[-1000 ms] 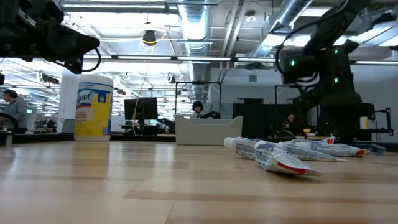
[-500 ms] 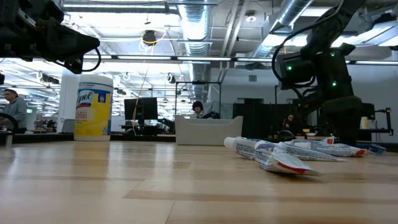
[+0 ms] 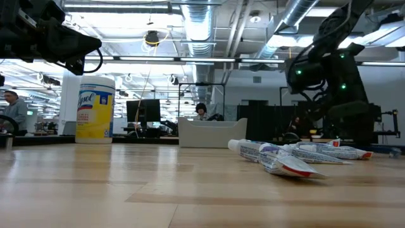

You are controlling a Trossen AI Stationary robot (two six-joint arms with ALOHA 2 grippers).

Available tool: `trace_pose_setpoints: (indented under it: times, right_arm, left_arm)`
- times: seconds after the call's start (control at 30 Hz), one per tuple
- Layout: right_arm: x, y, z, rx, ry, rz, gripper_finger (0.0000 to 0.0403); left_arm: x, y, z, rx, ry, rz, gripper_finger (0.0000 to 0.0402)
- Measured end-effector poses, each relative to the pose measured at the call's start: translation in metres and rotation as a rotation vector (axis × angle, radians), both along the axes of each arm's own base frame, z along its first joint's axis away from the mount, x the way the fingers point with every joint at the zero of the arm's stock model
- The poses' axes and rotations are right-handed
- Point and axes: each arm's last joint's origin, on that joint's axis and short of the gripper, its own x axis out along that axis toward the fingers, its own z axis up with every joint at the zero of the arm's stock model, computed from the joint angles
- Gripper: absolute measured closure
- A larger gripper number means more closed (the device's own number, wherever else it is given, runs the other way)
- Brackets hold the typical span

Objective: Pick & Place Travel size toiletries
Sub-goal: Put the blue razor into the gray bin

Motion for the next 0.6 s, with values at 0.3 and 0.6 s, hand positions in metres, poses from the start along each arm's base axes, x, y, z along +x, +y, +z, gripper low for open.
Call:
trace_pose_setpoints:
  times: [0.3,0.6]
  right_arm:
    - [0.019,-0.006,0.042,-0.026,-0.134,-0.01,0.0382]
    - [0.076,-0.027,0.138,-0.252,-0.475,0.112,0.0381]
  left_arm:
    - [0.0,0.0,0.0,0.0,0.0,0.0,0.0394]
    - [0.0,0.0,0.0,0.0,0.0,0.0,0.0394]
